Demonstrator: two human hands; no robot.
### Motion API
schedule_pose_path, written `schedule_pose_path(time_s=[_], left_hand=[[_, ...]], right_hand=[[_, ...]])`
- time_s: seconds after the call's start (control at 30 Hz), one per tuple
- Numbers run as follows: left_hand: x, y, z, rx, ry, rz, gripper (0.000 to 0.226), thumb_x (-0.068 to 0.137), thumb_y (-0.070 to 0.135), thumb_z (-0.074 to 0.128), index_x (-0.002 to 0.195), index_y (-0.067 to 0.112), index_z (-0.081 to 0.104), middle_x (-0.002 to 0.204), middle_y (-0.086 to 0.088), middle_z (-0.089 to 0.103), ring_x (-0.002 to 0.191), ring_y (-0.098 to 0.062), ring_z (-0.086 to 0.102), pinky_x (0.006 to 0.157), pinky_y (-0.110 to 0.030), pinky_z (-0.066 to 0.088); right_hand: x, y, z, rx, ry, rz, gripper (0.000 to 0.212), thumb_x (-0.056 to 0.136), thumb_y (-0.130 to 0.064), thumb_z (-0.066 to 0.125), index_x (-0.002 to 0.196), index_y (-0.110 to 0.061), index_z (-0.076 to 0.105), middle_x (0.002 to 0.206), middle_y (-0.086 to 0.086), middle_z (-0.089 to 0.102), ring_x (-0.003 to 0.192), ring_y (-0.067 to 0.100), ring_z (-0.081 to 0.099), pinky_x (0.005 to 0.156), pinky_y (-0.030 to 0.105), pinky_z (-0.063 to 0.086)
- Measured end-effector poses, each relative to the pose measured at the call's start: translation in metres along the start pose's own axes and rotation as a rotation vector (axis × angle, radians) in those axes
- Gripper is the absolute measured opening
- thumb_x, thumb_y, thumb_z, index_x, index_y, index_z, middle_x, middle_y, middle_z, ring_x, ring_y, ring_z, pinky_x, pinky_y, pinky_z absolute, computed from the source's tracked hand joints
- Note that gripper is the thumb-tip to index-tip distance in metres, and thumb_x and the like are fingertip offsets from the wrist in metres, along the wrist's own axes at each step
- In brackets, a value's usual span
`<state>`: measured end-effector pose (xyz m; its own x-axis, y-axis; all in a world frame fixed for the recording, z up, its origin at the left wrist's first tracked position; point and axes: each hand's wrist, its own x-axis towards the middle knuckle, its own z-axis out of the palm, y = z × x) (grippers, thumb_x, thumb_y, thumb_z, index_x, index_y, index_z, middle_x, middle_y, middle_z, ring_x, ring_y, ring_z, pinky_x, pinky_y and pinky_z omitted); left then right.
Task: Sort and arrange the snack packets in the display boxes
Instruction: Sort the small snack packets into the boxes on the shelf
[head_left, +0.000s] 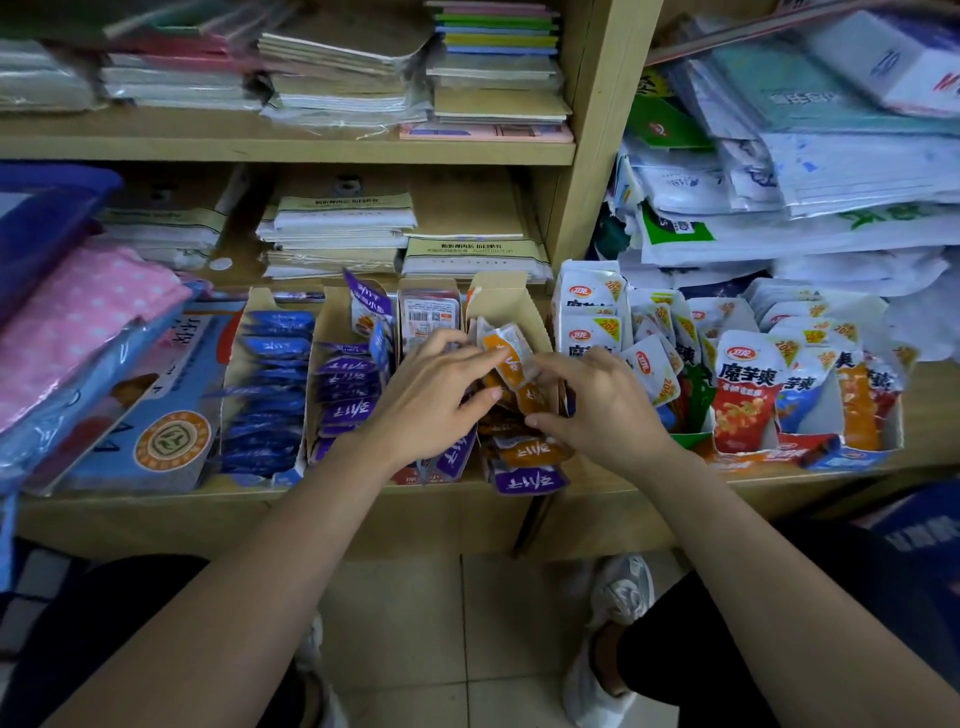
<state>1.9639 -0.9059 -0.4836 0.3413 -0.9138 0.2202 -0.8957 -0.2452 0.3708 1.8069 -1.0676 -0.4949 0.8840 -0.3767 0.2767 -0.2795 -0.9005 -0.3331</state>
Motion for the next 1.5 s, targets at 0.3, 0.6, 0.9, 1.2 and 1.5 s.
schedule_pose_path(time_s=[0.3,0.6,0.9,1.2,1.5], left_hand=[[-0.016,-0.007,-0.008,-0.250,0.128,0.043,0.035,0.094,0.028,0.069,0.129,0.028,0.068,0.121,0.013,0.067,0.125,-0.010,0.053,0.109,-0.042,0.042],[-0.055,0.014,0.005,-0.019,0.068,0.263,0.037,0.075,0.064,0.077,0.093,0.032,0.072,0.105,0.014,0.063,0.107,-0.009,0.052,0.090,-0.037,0.046],[-0.059,0.007,0.003,-0.289,0.278,0.096,0.019,0.081,0.019,0.079,0.070,0.014,0.064,0.090,0.008,0.070,0.097,-0.007,0.069,0.079,-0.042,0.058],[-0.047,0.010,-0.007,-0.614,0.468,-0.356,0.023,0.090,0.015,0.074,0.105,0.033,0.071,0.083,0.005,0.076,0.080,-0.006,0.073,0.064,-0.024,0.058],[-0.047,-0.017,-0.042,-0.769,0.908,-0.569,0.011,0.092,0.013,0.071,0.102,0.016,0.076,0.087,0.001,0.076,0.071,-0.009,0.072,0.066,-0.021,0.054]], right_hand=[[0.012,-0.003,0.013,-0.070,-0.084,-0.019,0.057,0.094,-0.044,0.063,0.147,-0.043,0.043,0.148,-0.017,0.050,0.109,0.018,0.028,0.082,0.039,0.020],[-0.021,-0.003,-0.015,0.128,-0.094,-0.031,0.066,0.095,-0.023,0.064,0.150,-0.046,0.036,0.146,-0.022,0.046,0.111,0.016,0.028,0.088,0.038,0.023],[-0.029,0.004,-0.015,0.242,-0.106,-0.120,0.026,0.086,-0.017,0.079,0.112,-0.020,0.077,0.115,-0.004,0.074,0.105,0.007,0.066,0.095,0.034,0.056],[-0.020,0.000,-0.005,0.263,0.044,0.056,0.008,0.088,-0.014,0.076,0.094,-0.015,0.080,0.084,-0.005,0.076,0.076,0.004,0.066,0.074,0.028,0.058],[-0.027,-0.015,-0.005,0.290,0.083,-0.026,0.037,0.080,-0.006,0.078,0.116,-0.016,0.074,0.098,-0.011,0.063,0.084,-0.015,0.052,0.071,0.002,0.038]])
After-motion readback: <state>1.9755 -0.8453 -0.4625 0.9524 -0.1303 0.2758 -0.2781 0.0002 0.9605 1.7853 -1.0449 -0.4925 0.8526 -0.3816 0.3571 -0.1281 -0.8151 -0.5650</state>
